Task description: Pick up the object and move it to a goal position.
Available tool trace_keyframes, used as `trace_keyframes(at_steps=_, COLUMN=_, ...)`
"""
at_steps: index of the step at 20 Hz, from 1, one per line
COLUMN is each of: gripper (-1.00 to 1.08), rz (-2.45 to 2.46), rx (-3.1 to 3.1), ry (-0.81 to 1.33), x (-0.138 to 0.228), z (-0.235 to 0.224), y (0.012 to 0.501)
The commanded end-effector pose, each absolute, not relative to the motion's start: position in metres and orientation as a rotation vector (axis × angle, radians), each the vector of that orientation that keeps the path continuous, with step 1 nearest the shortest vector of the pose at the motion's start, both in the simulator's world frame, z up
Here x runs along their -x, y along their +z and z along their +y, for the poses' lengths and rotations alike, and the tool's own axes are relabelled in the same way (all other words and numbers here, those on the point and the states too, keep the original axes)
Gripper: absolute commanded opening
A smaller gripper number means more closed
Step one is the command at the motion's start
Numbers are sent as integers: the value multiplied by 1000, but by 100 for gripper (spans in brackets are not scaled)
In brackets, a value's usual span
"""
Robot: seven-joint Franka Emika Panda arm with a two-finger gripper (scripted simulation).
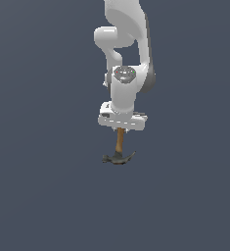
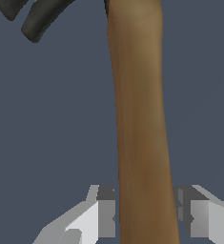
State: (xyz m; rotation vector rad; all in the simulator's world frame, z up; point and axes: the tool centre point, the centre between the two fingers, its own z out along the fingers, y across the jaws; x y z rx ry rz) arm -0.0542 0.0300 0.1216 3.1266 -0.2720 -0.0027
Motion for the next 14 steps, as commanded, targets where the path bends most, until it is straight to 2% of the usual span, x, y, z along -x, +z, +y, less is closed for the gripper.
trace_keyframes(at_steps=1, gripper=-100, rz=-271, rx=-3127, ry=4, x=52, z=40, y=151)
trace_keyframes(at_steps=14, gripper=-100, rz=-266, rx=-3127, ry=2, x=46, z=93, y=290)
